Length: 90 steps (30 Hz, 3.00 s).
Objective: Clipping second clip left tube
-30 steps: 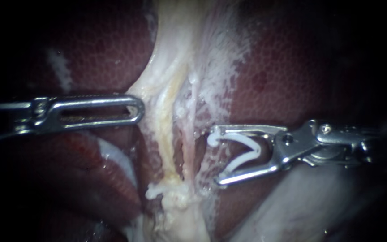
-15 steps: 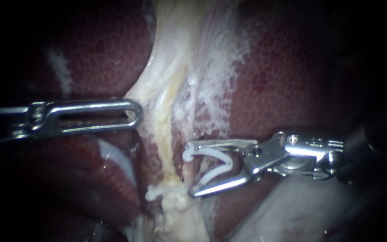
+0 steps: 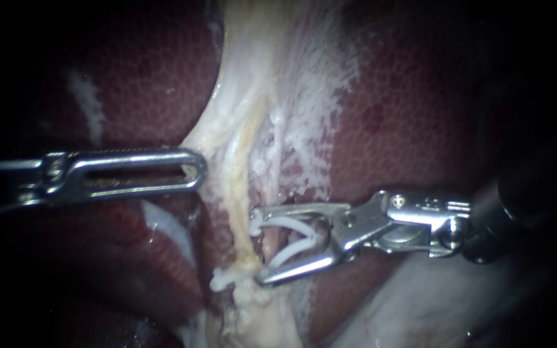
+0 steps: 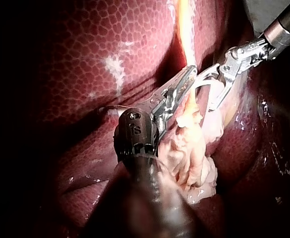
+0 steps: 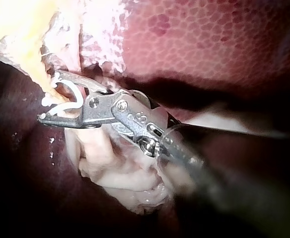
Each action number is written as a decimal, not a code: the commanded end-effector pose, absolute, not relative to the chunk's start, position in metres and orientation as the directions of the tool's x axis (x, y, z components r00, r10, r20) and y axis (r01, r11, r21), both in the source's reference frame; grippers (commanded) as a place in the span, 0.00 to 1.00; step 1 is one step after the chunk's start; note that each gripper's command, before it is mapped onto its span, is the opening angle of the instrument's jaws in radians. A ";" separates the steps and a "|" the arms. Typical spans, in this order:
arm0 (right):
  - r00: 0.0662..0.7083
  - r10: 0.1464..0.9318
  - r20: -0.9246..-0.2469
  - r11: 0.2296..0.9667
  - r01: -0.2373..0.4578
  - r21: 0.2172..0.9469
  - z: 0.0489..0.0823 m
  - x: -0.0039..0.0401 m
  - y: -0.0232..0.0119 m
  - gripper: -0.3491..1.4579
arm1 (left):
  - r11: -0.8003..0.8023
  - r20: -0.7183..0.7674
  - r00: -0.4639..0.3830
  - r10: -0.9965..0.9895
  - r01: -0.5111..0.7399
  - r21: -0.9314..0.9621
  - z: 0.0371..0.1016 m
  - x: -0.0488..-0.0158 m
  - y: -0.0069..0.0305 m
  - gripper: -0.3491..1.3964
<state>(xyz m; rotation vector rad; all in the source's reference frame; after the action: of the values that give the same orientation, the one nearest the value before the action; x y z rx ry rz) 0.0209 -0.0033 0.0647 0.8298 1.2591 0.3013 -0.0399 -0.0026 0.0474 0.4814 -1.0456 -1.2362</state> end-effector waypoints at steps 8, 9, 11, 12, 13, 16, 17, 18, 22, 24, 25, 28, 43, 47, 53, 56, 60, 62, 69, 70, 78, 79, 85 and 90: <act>0.324 0.633 -0.703 0.653 0.265 0.709 0.0642 0.0223 -0.0039 0.51 | 0.311 0.382 -0.027 -0.924 0.529 0.789 0.0478 -0.0399 -0.0026 0.00; 0.323 0.633 -0.703 0.653 0.264 0.709 0.0643 0.0225 -0.0039 0.51 | 0.311 0.382 -0.027 -0.924 0.529 0.789 0.0478 -0.0399 -0.0026 0.00; 0.323 0.633 -0.704 0.654 0.263 0.709 0.0644 0.0229 -0.0039 0.51 | 0.311 0.382 -0.027 -0.924 0.529 0.789 0.0478 -0.0399 -0.0026 0.00; 0.323 0.633 -0.704 0.653 0.265 0.709 0.0645 0.0231 -0.0039 0.51 | 0.311 0.383 -0.027 -0.924 0.529 0.789 0.0478 -0.0399 -0.0026 0.00; 0.323 0.632 -0.704 0.654 0.264 0.709 0.0646 0.0232 -0.0039 0.51 | 0.312 0.383 -0.027 -0.923 0.529 0.789 0.0478 -0.0400 -0.0026 0.00; 0.323 0.632 -0.705 0.656 0.262 0.708 0.0651 0.0239 -0.0039 0.51 | 0.312 0.383 -0.027 -0.923 0.530 0.789 0.0478 -0.0400 -0.0027 0.00; 0.323 0.631 -0.705 0.656 0.262 0.707 0.0652 0.0241 -0.0039 0.51 | 0.312 0.383 -0.027 -0.923 0.530 0.789 0.0478 -0.0400 -0.0027 0.00; 0.323 0.630 -0.706 0.657 0.262 0.706 0.0655 0.0243 -0.0040 0.51 | 0.312 0.383 -0.027 -0.923 0.530 0.789 0.0478 -0.0400 -0.0027 0.00; 0.324 0.627 -0.709 0.660 0.264 0.704 0.0663 0.0249 -0.0042 0.52 | 0.311 0.383 -0.028 -0.923 0.531 0.788 0.0477 -0.0400 -0.0028 0.00; 0.324 0.625 -0.710 0.661 0.264 0.702 0.0667 0.0252 -0.0043 0.52 | 0.311 0.383 -0.028 -0.923 0.531 0.788 0.0476 -0.0401 -0.0028 0.00; 0.324 0.625 -0.710 0.661 0.264 0.702 0.0668 0.0254 -0.0043 0.52 | 0.311 0.383 -0.028 -0.923 0.531 0.788 0.0475 -0.0401 -0.0028 0.00; 0.324 0.625 -0.710 0.662 0.262 0.702 0.0670 0.0259 -0.0041 0.52 | 0.311 0.383 -0.028 -0.923 0.531 0.788 0.0475 -0.0401 -0.0029 0.00; 0.355 0.653 -0.669 0.583 0.329 0.743 0.0662 0.0267 -0.0047 0.49 | 0.311 0.383 -0.028 -0.923 0.531 0.788 0.0478 -0.0400 -0.0028 0.00; 0.358 0.664 -0.656 0.573 0.320 0.755 0.0664 0.0267 -0.0045 0.49 | 0.306 0.379 -0.031 -0.925 0.531 0.790 0.0478 -0.0400 -0.0028 0.00; 0.360 0.672 -0.647 0.568 0.311 0.762 0.0670 0.0265 -0.0043 0.48 | 0.306 0.379 -0.031 -0.925 0.531 0.790 0.0479 -0.0400 -0.0028 0.00; 0.365 0.686 -0.629 0.552 0.302 0.777 0.0672 0.0264 -0.0041 0.47 | 0.306 0.379 -0.031 -0.925 0.531 0.790 0.0479 -0.0400 -0.0029 0.00; 0.372 0.702 -0.607 0.533 0.291 0.795 0.0674 0.0264 -0.0042 0.47 | 0.306 0.380 -0.031 -0.925 0.531 0.790 0.0479 -0.0400 -0.0029 0.00; 0.375 0.709 -0.598 0.525 0.287 0.801 0.0676 0.0265 -0.0042 0.46 | 0.306 0.380 -0.031 -0.925 0.531 0.790 0.0479 -0.0400 -0.0029 0.00; 0.397 0.769 -0.501 0.439 0.242 0.865 0.0682 0.0266 -0.0041 0.33 | 0.306 0.380 -0.031 -0.925 0.531 0.790 0.0479 -0.0400 -0.0029 0.00; 0.407 0.774 -0.485 0.420 0.244 0.874 0.0683 0.0265 -0.0040 0.21 | 0.306 0.380 -0.031 -0.925 0.531 0.790 0.0479 -0.0400 -0.0029 0.00; 0.407 0.774 -0.485 0.420 0.242 0.875 0.0692 0.0267 -0.0032 0.00 | 0.301 0.375 -0.035 -0.926 0.531 0.792 0.0479 -0.0401 -0.0029 0.00; 0.407 0.774 -0.485 0.420 0.242 0.875 0.0692 0.0267 -0.0032 0.00 | 0.301 0.375 -0.035 -0.926 0.531 0.792 0.0478 -0.0401 -0.0029 0.00; 0.407 0.774 -0.485 0.420 0.243 0.874 0.0692 0.0267 -0.0032 0.00 | 0.301 0.375 -0.035 -0.926 0.531 0.792 0.0478 -0.0400 -0.0029 0.00; 0.407 0.773 -0.486 0.421 0.243 0.874 0.0693 0.0266 -0.0033 0.00 | 0.301 0.375 -0.035 -0.926 0.531 0.792 0.0478 -0.0400 -0.0029 0.00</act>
<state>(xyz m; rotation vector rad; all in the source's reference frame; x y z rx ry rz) 0.0266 -0.0034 0.0693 1.1275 1.1424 0.4442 -0.0400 -0.0029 0.0479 0.4837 -1.0452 -1.2467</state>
